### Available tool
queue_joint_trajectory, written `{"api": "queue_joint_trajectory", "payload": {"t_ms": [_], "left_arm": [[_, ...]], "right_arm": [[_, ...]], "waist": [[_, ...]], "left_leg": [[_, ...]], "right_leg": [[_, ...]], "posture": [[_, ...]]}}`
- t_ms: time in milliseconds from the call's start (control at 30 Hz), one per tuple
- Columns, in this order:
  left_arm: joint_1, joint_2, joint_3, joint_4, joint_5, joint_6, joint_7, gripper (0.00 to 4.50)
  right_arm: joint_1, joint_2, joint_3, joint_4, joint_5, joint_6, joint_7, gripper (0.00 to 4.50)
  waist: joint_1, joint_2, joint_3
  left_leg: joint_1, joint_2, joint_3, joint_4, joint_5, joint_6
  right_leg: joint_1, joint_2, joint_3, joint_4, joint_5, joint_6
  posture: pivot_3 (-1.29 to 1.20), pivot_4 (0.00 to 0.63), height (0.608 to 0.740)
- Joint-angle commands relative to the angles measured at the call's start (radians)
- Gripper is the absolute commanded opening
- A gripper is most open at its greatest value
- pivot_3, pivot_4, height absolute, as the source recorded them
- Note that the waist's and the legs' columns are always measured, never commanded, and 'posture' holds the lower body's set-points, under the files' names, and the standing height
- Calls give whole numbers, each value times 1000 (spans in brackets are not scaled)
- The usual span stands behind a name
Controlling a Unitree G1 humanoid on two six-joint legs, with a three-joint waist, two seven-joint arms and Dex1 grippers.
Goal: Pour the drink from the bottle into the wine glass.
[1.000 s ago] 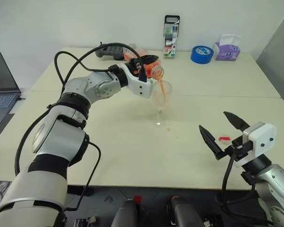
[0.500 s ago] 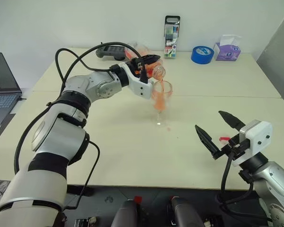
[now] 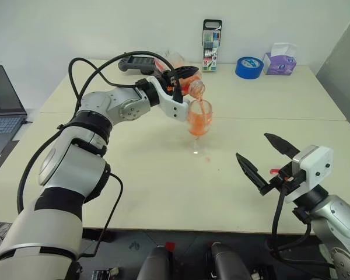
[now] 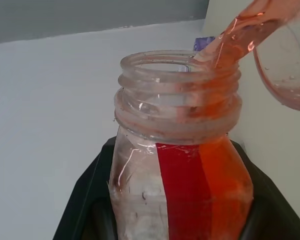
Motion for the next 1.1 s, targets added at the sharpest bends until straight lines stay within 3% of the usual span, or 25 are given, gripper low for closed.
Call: {"api": "queue_joint_trajectory", "payload": {"t_ms": [33, 833, 1100], "left_arm": [[-37, 14, 0, -8, -3, 7, 28, 1940], [-25, 14, 20, 2, -28, -7, 16, 1919], [74, -53, 267, 34, -459, 15, -381, 1901]], "right_arm": [[-13, -7, -14, -31, 10, -16, 5, 4500], [-81, -9, -13, -21, 30, 16, -4, 4500], [-235, -30, -12, -37, 102, 98, -19, 4500]], "waist": [[0, 0, 0], [0, 0, 0], [-2, 0, 0]], "left_leg": [[0, 0, 0, 0, 0, 0], [0, 0, 0, 0, 0, 0], [1, 1, 1, 1, 0, 0]], "right_leg": [[0, 0, 0, 0, 0, 0], [0, 0, 0, 1, 0, 0], [0, 0, 0, 2, 0, 0]], "posture": [[0, 150, 740], [0, 150, 740], [0, 150, 740]]}}
